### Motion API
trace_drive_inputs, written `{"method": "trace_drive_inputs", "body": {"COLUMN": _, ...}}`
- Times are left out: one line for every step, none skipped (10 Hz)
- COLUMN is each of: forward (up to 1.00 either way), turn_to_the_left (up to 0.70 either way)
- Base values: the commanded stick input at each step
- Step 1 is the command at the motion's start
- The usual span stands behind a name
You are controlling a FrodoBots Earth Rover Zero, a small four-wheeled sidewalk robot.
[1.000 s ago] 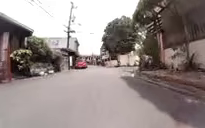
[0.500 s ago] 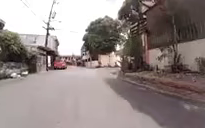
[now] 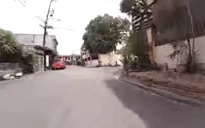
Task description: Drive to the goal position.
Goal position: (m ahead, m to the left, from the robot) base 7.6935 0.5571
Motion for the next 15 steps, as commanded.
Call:
{"method": "trace_drive_inputs", "body": {"forward": 1.00, "turn_to_the_left": 0.00}}
{"method": "trace_drive_inputs", "body": {"forward": 1.00, "turn_to_the_left": 0.00}}
{"method": "trace_drive_inputs", "body": {"forward": 1.00, "turn_to_the_left": 0.00}}
{"method": "trace_drive_inputs", "body": {"forward": 1.00, "turn_to_the_left": 0.00}}
{"method": "trace_drive_inputs", "body": {"forward": 1.00, "turn_to_the_left": 0.00}}
{"method": "trace_drive_inputs", "body": {"forward": 1.00, "turn_to_the_left": 0.00}}
{"method": "trace_drive_inputs", "body": {"forward": 1.00, "turn_to_the_left": 0.00}}
{"method": "trace_drive_inputs", "body": {"forward": 1.00, "turn_to_the_left": 0.00}}
{"method": "trace_drive_inputs", "body": {"forward": 1.00, "turn_to_the_left": 0.00}}
{"method": "trace_drive_inputs", "body": {"forward": 1.00, "turn_to_the_left": 0.00}}
{"method": "trace_drive_inputs", "body": {"forward": 1.00, "turn_to_the_left": 0.00}}
{"method": "trace_drive_inputs", "body": {"forward": 1.00, "turn_to_the_left": 0.00}}
{"method": "trace_drive_inputs", "body": {"forward": 1.00, "turn_to_the_left": 0.00}}
{"method": "trace_drive_inputs", "body": {"forward": 1.00, "turn_to_the_left": 0.00}}
{"method": "trace_drive_inputs", "body": {"forward": 1.00, "turn_to_the_left": 0.00}}
